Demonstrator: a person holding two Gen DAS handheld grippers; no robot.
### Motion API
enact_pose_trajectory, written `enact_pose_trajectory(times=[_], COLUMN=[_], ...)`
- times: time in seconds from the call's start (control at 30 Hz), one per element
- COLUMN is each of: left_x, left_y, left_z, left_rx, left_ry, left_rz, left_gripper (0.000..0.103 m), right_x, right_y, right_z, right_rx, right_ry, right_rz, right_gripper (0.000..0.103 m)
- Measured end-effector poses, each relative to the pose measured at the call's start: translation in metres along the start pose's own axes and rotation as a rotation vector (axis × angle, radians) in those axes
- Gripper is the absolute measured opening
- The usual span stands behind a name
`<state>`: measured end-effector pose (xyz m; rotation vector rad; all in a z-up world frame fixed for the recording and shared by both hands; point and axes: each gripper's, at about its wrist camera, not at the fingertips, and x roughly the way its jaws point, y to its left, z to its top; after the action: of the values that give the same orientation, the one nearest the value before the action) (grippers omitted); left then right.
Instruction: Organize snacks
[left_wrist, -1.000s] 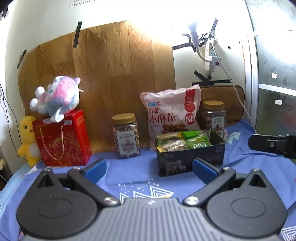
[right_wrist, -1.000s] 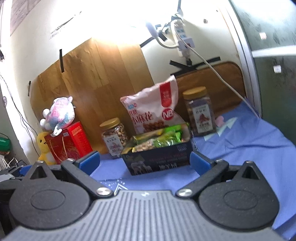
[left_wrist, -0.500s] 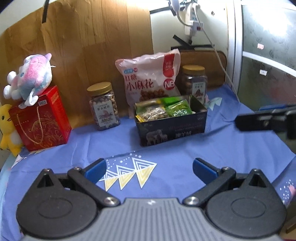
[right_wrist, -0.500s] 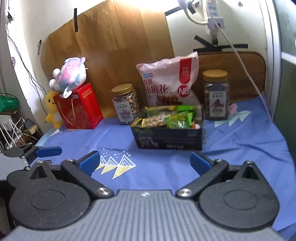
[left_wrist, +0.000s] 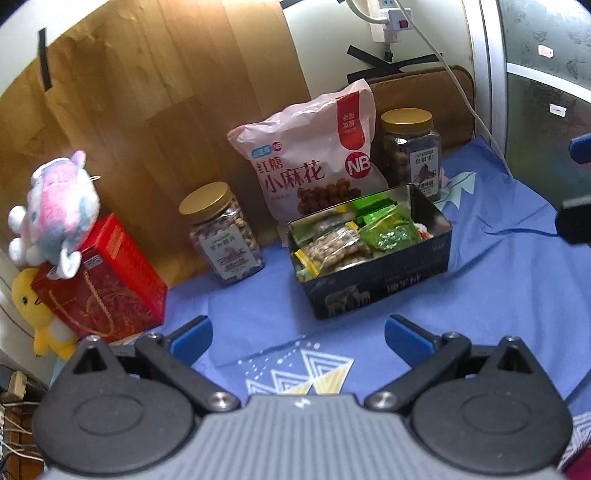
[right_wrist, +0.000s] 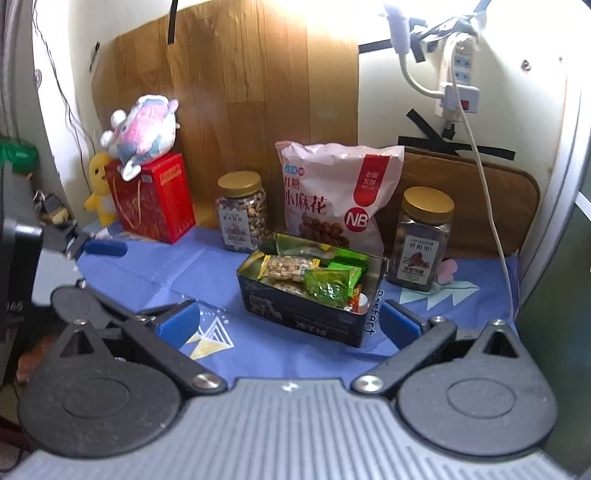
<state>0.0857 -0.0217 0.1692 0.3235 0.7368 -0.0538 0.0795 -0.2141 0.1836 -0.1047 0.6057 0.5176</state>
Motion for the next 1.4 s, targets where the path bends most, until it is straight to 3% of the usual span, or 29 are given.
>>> enact_pose_trajectory(times=[0.23,0.6,1.4], left_x=[0.032,0.064,0.092], left_y=[-0.013,0.005,0.016], left_z=[0.032,0.047,0.047], left_rx=[-0.058,-0.148,-0.19], left_ry=[0.058,0.093,0.125], left_rz=[-0.012,0.063,0.022], left_gripper=[0.103,0.103,0.103], right_x=[0.034,0.09,0.111], right_y=[-0.031,-0.053,-0.042], right_z=[0.013,0.022,0.027], right_rx=[0.022,0.184,0.17], right_ry=[0.103,0.195,0.198], right_rz=[-0.004,0.012,-0.019], right_gripper=[0.103,0.103,0.103])
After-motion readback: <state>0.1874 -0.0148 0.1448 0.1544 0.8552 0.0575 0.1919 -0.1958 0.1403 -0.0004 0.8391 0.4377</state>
